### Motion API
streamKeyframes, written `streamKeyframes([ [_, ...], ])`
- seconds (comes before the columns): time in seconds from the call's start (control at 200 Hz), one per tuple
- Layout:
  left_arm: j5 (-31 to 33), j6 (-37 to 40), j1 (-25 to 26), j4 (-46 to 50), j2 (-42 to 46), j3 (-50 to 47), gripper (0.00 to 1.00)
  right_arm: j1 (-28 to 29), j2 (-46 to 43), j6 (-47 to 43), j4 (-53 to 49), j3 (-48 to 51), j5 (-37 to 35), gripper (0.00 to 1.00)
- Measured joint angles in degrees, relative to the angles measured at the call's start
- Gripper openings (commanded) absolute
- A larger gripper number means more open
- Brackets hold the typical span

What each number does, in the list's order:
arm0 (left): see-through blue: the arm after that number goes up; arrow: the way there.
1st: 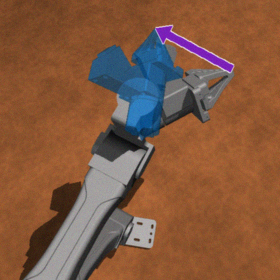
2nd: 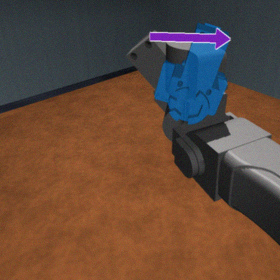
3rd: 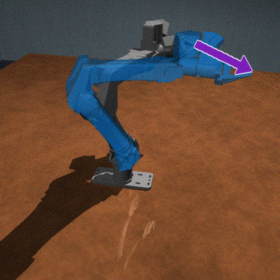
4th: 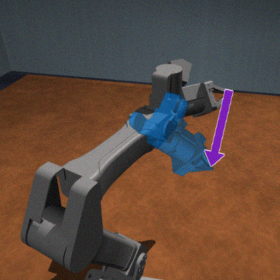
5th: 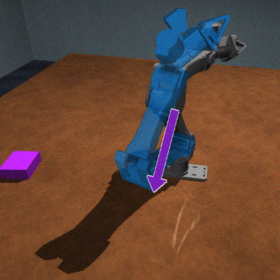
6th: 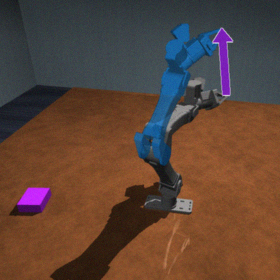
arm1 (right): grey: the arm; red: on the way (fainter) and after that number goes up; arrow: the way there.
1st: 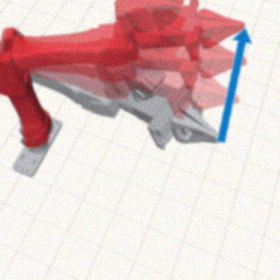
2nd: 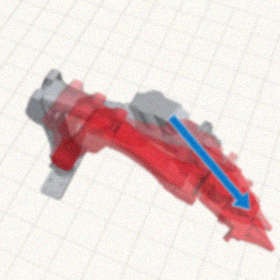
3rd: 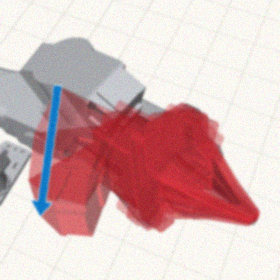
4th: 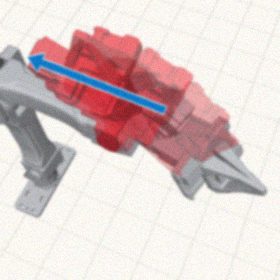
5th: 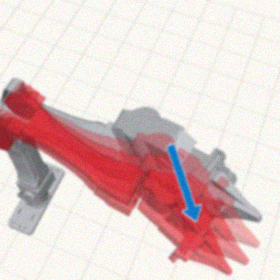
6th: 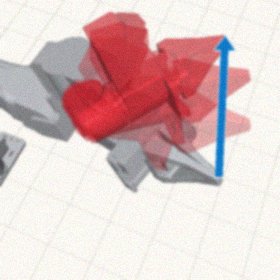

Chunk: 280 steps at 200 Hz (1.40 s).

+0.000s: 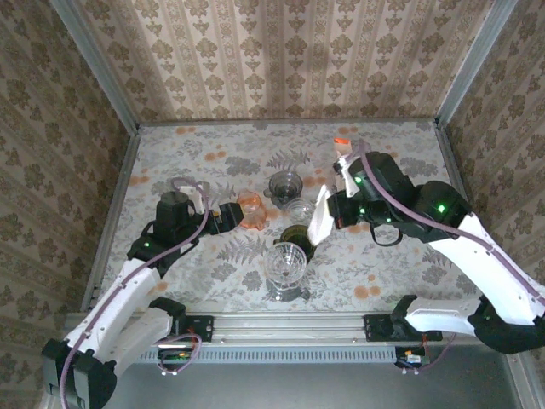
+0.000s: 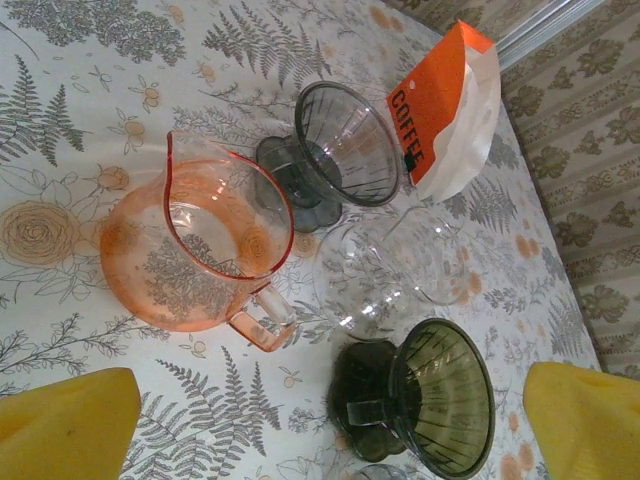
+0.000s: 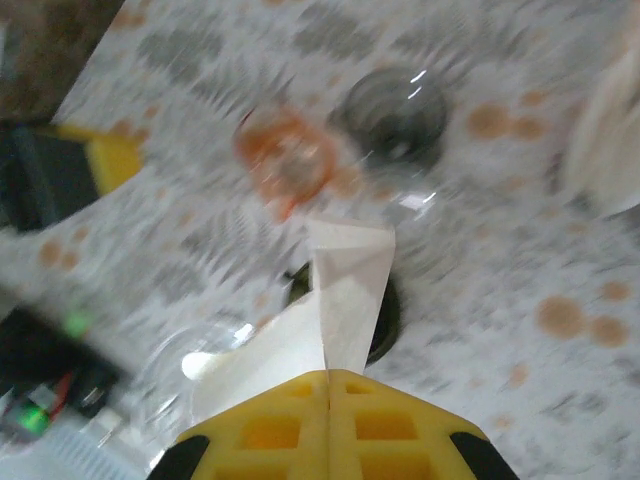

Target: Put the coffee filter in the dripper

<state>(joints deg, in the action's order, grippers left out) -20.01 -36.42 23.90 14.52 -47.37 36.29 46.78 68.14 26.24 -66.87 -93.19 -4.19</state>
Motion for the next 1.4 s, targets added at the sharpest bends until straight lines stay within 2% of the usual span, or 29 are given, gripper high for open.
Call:
streamKeyframes([
  [0.075, -0.4, 0.0, 0.0, 0.0, 0.2, 0.0, 1.00, 2.6, 2.9, 2.7, -3.9, -3.9, 4.1, 0.00],
  [0.185, -0.8, 0.0, 0.1, 0.0, 0.3, 0.0, 1.00, 3.2, 6.0, 5.5, -7.7, -6.8, 9.5, 0.00],
  [0.385, -1.4, 0.0, 0.5, 0.0, 0.9, 0.0, 1.00, 3.1, 10.7, 8.8, -11.5, -6.8, 18.0, 0.00],
  [0.565, -1.6, 0.0, 1.1, 0.0, 1.8, 0.0, 1.00, 2.9, 14.4, 9.8, -12.3, -6.4, 21.8, 0.00],
  [0.74, -2.0, 0.0, 1.6, 0.0, 1.8, 0.0, 1.00, 2.0, 17.3, 9.8, -12.5, -5.6, 22.3, 0.00],
  [1.04, -3.3, 0.6, 7.5, 0.0, 4.9, 0.0, 0.99, 1.9, 19.6, 11.7, -12.0, -3.4, 18.3, 0.00],
  [1.21, -4.5, 2.0, 13.2, 0.1, 6.7, 0.1, 1.00, 1.9, 20.7, 12.0, -10.5, -2.2, 16.3, 0.00],
  [1.4, -1.9, 6.0, 23.8, 3.1, 4.5, 2.1, 0.98, 1.8, 22.0, 11.9, -9.1, -2.0, 14.5, 0.00],
])
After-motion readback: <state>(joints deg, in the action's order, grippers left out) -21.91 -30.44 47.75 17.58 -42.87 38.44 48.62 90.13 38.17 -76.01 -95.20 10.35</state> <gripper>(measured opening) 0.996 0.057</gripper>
